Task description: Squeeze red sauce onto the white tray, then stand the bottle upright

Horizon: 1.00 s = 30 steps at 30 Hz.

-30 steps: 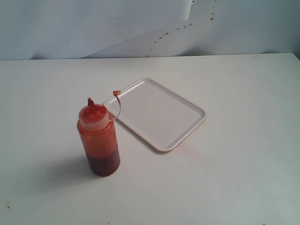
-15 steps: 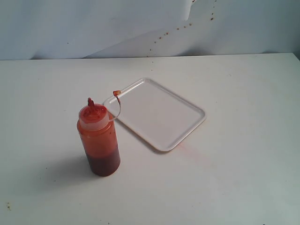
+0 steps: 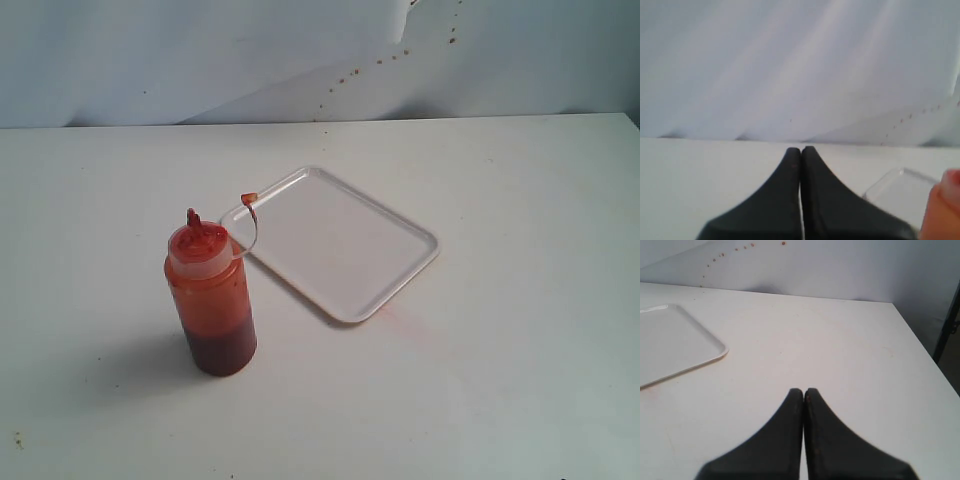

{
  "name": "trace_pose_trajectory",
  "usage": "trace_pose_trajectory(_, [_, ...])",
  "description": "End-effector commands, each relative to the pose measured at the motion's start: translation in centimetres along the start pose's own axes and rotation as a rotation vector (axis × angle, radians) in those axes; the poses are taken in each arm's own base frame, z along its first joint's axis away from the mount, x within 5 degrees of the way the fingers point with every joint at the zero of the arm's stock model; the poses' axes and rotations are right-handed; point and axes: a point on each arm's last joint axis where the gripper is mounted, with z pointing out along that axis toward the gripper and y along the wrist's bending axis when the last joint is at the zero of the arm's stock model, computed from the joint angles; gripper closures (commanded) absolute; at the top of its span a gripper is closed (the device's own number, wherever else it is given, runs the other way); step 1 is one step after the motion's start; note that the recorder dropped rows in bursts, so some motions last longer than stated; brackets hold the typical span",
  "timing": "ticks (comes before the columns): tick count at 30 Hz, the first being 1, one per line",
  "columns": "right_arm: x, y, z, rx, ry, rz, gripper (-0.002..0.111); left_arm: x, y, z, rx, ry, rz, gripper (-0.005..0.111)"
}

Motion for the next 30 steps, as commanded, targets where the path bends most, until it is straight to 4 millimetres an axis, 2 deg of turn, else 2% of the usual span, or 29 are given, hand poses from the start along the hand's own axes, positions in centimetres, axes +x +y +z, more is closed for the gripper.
trace_pose_trajectory(1, [0.1, 0.0, 0.0, -0.002, -0.002, 0.006, 0.108, -1.4, 0.1, -0.1, 0.002, -0.175, -0.106, 0.107])
trace_pose_trajectory(9, [0.1, 0.0, 0.0, -0.002, -0.002, 0.006, 0.108, -2.5, 0.1, -0.4, 0.025, -0.300, -0.260, 0.107])
trace_pose_trajectory(13, [0.1, 0.0, 0.0, -0.002, -0.002, 0.006, 0.108, -3.7, 0.2, -0.9, 0.048, -0.435, -0.304, 0.107])
trace_pose_trajectory(17, [0.1, 0.0, 0.0, -0.002, -0.002, 0.006, 0.108, -4.5, 0.1, -1.3, 0.068, -0.533, -0.281, 0.107])
trace_pose_trajectory(20, [0.1, 0.0, 0.0, -0.002, -0.002, 0.006, 0.108, -5.4, -0.6, -1.3, 0.145, -0.616, -0.235, 0.107])
trace_pose_trajectory(22, [0.1, 0.0, 0.0, -0.002, -0.002, 0.006, 0.108, -4.8, -1.1, 0.2, 0.173, -0.508, -0.199, 0.107])
trace_pose_trajectory(24, [0.1, 0.0, 0.0, -0.002, -0.002, 0.006, 0.108, -5.3, -1.8, 2.4, 0.217, -0.373, -0.163, 0.107])
trace_pose_trajectory(25, [0.1, 0.0, 0.0, -0.002, -0.002, 0.006, 0.108, -5.0, -2.5, 4.2, 0.279, -0.265, -0.111, 0.107])
trace_pose_trajectory(27, [0.1, 0.0, 0.0, -0.002, -0.002, 0.006, 0.108, -3.8, -3.5, 5.6, 0.378, -0.160, -0.009, 0.107])
trace_pose_trajectory(30, [0.1, 0.0, 0.0, -0.002, -0.002, 0.006, 0.108, -2.2, -3.9, 7.1, 0.430, -0.049, 0.006, 0.107])
